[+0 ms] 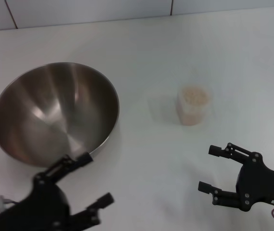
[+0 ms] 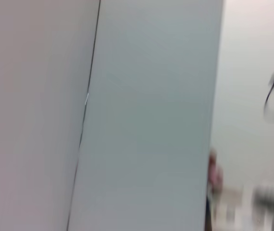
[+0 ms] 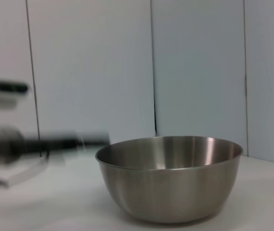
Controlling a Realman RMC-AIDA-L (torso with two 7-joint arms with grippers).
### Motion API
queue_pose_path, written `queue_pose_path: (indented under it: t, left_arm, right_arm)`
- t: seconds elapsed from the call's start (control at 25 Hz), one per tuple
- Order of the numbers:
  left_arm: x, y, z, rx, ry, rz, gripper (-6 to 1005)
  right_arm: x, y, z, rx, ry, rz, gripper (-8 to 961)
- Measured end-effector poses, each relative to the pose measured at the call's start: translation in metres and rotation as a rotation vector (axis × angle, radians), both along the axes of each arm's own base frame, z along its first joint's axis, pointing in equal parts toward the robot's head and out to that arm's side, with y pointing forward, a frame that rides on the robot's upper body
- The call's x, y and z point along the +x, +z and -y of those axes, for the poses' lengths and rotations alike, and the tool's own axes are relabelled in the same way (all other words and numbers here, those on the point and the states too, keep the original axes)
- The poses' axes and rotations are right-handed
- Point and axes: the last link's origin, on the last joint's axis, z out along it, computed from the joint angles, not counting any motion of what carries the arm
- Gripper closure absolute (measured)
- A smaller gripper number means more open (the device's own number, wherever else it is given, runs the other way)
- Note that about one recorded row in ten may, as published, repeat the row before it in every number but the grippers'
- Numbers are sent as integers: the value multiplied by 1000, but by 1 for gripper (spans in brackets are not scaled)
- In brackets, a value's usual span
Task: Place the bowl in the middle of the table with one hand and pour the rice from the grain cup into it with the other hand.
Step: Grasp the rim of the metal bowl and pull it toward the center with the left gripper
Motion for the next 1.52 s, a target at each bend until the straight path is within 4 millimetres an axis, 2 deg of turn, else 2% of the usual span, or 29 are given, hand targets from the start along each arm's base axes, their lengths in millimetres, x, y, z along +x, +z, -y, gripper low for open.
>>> queue_pose_path:
  t: [0.04,0.08,0.12,0.16,0.24,0.36,0.6,0.68,0.76,0.84,0.88,0.96,1.04,1.2,1.52]
  left_arm:
    - [6,12,2,16,-35,71,156]
    - [6,12,2,16,-35,71,157]
    - [17,41,2,69,-91,235,157]
    - [23,59,-4,87,-105,327,157]
    - [27,71,-10,82,-105,373,157]
    - [28,90,-37,70,-47,381,157]
    - [13,120,-113,117,373,195,158]
    - [20,127,-123,134,440,87,158]
    - [20,127,-123,134,440,87,159]
    - [37,142,-141,162,611,-139,159]
    - [37,145,-144,164,667,-190,159]
    - [40,150,-151,164,769,-315,160]
    - [41,150,-152,157,790,-343,162]
    - [31,143,-152,50,849,-500,164]
    - [26,123,-162,-72,828,-547,165]
  right_arm:
    - [0,0,0,0,1,0,120]
    - [0,0,0,-1,1,0,120]
    - [0,0,0,0,0,0,120]
    - [0,0,1,1,-2,0,120]
    - [0,0,1,2,-3,0,120]
    - [0,0,1,2,-4,-1,120]
    - [1,0,1,6,-3,1,120]
    - [1,1,1,9,-2,4,120]
    - [1,1,2,11,-3,3,120]
    - [1,1,2,11,-3,4,120]
    - [1,1,2,11,-3,4,120]
    - [1,1,1,11,-3,5,120]
    - [1,1,1,11,-2,5,120]
    - [1,3,0,16,2,10,120]
    - [1,2,0,21,1,9,120]
